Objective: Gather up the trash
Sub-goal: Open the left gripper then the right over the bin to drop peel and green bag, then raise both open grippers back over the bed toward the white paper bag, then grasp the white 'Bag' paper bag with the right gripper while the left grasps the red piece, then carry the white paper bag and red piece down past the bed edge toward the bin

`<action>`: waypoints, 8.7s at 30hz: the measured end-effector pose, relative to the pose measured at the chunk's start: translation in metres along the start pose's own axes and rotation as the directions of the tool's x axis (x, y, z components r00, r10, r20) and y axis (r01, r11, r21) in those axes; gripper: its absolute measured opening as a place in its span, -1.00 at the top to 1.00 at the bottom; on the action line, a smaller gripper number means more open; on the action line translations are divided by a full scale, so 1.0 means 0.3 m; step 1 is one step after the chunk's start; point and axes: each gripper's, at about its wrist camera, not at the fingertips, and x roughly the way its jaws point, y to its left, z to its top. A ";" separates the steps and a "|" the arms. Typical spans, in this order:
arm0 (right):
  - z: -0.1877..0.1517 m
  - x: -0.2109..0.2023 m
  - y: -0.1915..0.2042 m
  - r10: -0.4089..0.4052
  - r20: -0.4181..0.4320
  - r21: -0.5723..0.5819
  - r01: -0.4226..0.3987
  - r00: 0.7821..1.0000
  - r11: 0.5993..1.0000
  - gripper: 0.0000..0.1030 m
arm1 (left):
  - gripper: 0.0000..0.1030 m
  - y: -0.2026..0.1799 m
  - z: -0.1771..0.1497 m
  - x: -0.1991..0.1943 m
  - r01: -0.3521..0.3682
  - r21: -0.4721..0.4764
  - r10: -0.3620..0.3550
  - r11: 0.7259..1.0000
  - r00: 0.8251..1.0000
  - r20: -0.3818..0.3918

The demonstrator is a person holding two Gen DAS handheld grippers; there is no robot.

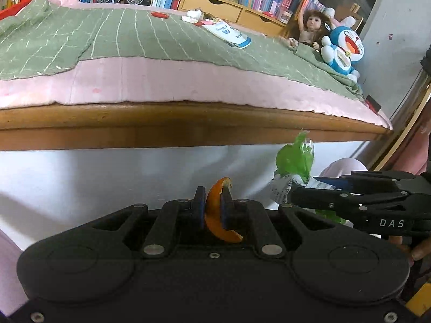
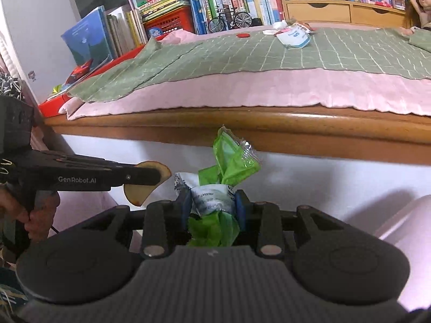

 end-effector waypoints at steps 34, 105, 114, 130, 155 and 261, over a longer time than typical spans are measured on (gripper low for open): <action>0.039 0.119 0.079 -0.072 -0.032 -0.120 0.068 0.997 0.990 -0.77 | -0.99 0.102 0.025 -0.034 -0.100 -0.149 0.110 0.984 0.992 0.057; 0.612 0.224 -0.166 -0.284 0.193 -0.020 0.294 0.939 0.956 -1.00 | -0.99 0.091 0.639 0.105 -0.195 0.068 0.177 0.978 0.960 0.216; 0.680 0.338 -0.218 -0.328 0.175 -0.025 0.337 0.928 0.941 -1.00 | -0.99 0.112 0.763 0.176 -0.209 0.046 0.192 0.977 0.951 0.243; 0.782 0.567 -0.319 -0.310 0.100 -0.086 0.319 0.945 0.944 -0.61 | -0.99 0.156 0.916 0.341 -0.243 0.079 0.219 0.967 0.947 0.234; 0.766 0.564 -0.326 -0.244 0.139 -0.137 0.262 0.960 0.955 0.38 | -0.74 0.317 1.160 0.755 -0.128 0.151 0.095 0.980 0.973 0.212; 0.317 -0.037 -0.004 0.020 0.177 -0.101 -0.002 0.984 0.995 0.55 | 0.18 0.028 0.356 -0.082 -0.007 0.199 -0.040 0.980 0.973 0.228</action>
